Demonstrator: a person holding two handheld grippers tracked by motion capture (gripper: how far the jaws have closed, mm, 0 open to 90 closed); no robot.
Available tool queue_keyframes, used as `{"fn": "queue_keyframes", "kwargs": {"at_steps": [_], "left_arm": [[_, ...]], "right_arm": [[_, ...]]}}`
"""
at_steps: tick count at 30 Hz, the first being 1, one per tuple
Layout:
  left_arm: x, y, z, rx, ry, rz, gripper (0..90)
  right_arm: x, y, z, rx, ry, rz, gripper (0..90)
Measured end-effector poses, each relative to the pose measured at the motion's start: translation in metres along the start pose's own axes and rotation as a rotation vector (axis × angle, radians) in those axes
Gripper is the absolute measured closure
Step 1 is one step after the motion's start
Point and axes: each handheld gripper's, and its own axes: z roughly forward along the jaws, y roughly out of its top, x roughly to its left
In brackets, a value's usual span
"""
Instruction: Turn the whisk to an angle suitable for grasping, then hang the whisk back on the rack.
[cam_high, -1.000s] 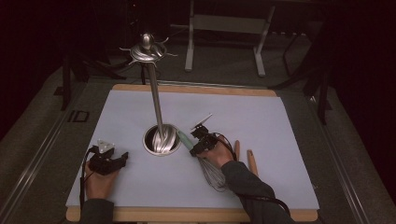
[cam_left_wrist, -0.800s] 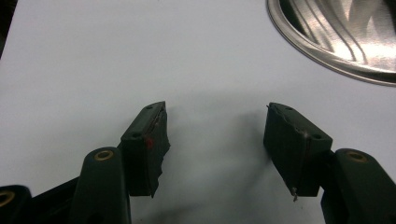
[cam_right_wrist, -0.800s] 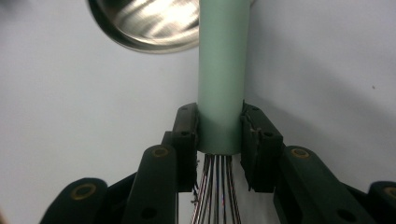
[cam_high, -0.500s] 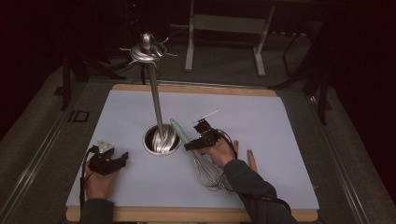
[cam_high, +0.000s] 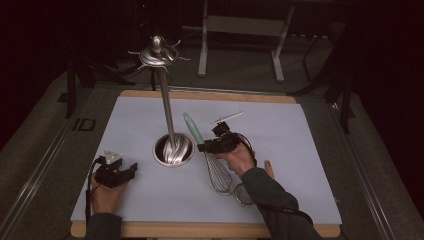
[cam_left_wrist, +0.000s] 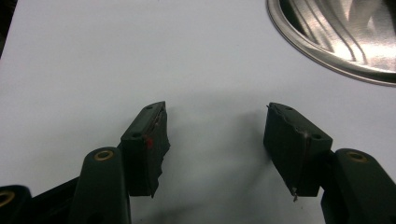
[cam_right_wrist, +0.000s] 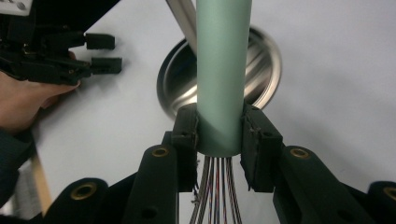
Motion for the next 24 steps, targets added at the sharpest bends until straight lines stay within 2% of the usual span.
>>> {"fn": "queue_keyframes", "kwargs": {"at_steps": [5,10,12,24], "left_arm": [[0.000,0.000,0.000,-0.003,0.001,-0.003,40.4],[0.000,0.000,0.000,-0.001,-0.001,-0.002,40.4],[0.000,0.000,0.000,-0.001,0.000,-0.002,40.4],[0.000,0.000,0.000,-0.001,0.000,-0.002,40.4]], "right_arm": [[0.004,0.004,-0.008,-0.061,-0.021,-0.050,69.2],[0.008,0.008,-0.014,-0.081,-0.045,-0.090,69.2],[0.011,0.010,-0.018,-0.097,-0.063,-0.127,69.2],[0.025,0.013,-0.028,-0.148,-0.093,-0.272,69.2]]}}
